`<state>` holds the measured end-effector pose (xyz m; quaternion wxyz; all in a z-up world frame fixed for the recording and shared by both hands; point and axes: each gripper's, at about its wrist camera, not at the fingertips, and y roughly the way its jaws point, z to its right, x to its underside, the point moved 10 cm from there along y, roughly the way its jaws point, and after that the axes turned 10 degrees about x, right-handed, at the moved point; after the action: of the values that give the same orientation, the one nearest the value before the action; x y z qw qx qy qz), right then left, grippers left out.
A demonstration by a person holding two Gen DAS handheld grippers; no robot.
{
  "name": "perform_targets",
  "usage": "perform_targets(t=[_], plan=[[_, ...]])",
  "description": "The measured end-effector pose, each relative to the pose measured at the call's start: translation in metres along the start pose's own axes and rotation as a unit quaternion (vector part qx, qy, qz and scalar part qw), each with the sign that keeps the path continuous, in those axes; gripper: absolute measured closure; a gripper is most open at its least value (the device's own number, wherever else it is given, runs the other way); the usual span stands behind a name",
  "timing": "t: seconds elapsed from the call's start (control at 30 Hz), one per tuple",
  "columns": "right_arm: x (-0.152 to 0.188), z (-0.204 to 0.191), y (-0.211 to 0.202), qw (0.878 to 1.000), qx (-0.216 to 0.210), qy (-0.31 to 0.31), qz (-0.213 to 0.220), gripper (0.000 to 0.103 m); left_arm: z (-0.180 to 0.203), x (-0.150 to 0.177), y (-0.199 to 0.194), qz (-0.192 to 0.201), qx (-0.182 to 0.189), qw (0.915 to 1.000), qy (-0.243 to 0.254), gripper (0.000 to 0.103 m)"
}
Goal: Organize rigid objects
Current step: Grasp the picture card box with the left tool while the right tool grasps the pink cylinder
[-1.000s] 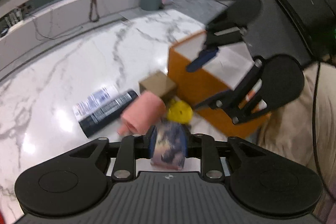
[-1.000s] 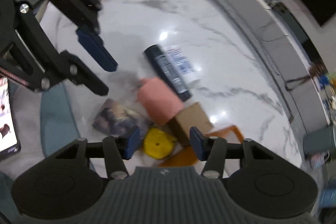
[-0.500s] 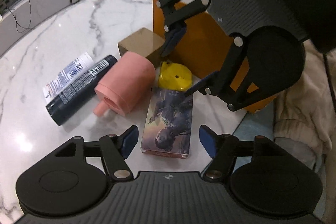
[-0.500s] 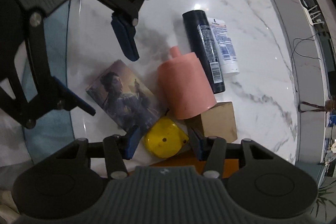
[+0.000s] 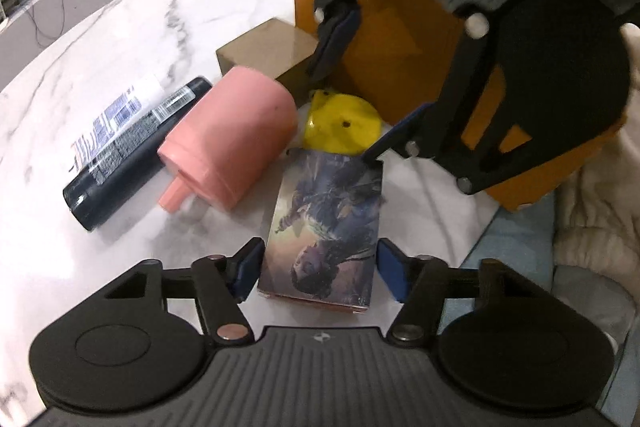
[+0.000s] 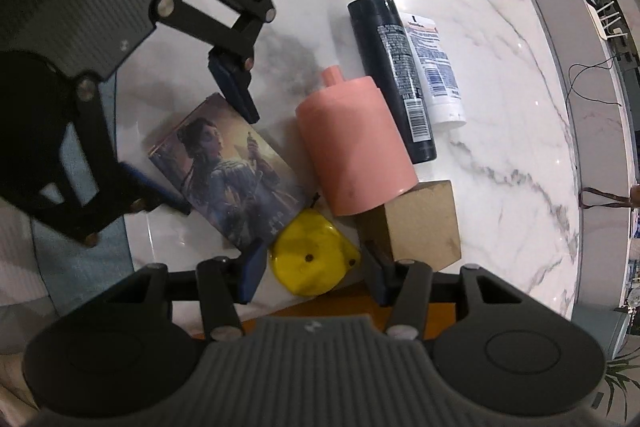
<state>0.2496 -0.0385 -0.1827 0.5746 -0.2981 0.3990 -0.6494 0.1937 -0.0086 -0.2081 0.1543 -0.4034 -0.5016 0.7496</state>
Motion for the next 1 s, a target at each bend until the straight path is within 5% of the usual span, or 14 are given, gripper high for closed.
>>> perform_targets(t=[0.33,0.5,1.0], plan=[[-0.007,-0.001,-0.014,1.000,0.013,-0.001,0.014,0.049,-0.019,0.036,-0.025,-0.056,-0.013,0.9951,-0.080,0.036],[-0.019,0.003,-0.018,0.999,0.024,-0.005,0.031,0.038,-0.042,0.057,-0.041,-0.062,-0.028,0.9882,-0.137,0.036],[-0.057,0.001,0.009,0.994,0.023,-0.091,0.060,0.038,-0.037,0.077,-0.057,-0.020,-0.016,0.9914,-0.128,0.026]])
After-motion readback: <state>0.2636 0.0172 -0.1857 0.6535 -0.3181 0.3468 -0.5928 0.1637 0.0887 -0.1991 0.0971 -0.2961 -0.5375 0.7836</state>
